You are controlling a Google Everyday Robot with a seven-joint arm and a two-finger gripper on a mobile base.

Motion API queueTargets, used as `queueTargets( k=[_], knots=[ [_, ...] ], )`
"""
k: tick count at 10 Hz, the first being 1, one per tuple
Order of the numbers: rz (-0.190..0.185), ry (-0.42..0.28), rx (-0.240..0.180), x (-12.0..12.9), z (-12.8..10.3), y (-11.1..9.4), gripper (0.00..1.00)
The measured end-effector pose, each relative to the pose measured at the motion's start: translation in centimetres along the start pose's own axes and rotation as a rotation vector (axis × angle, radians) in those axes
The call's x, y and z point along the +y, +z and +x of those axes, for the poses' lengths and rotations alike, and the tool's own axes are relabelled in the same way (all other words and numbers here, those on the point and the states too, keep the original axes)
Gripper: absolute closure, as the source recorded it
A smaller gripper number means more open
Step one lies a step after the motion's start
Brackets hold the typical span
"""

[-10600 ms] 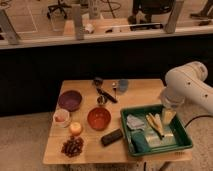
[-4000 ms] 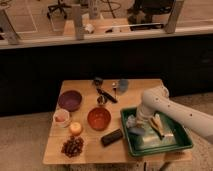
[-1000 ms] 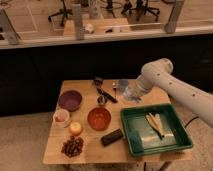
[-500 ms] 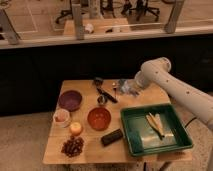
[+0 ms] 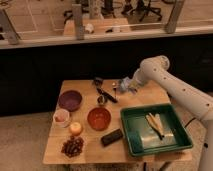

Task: Place towel in plastic cup

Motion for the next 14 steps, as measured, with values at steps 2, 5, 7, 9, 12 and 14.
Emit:
queueTargets(
  k=[2, 5, 7, 9, 12, 14],
  knots=[
    [0.004, 0.006, -0.001, -0.5, 0.0, 0.4, 0.8],
    [0.017, 0.009, -0.012, -1.4, -0.6, 1.3, 0.8],
    [0.03, 0.012, -0.019, -2.1, -0.8, 1.9, 0.8],
    [0.043, 0.008, -0.021, -3.2, -1.1, 2.7, 0.8],
    [0.047, 0.015, -0.021, -4.2, -1.0, 3.6, 0.8],
    [0.051, 0.021, -0.02, -4.7, -1.2, 4.4, 0.76]
  ],
)
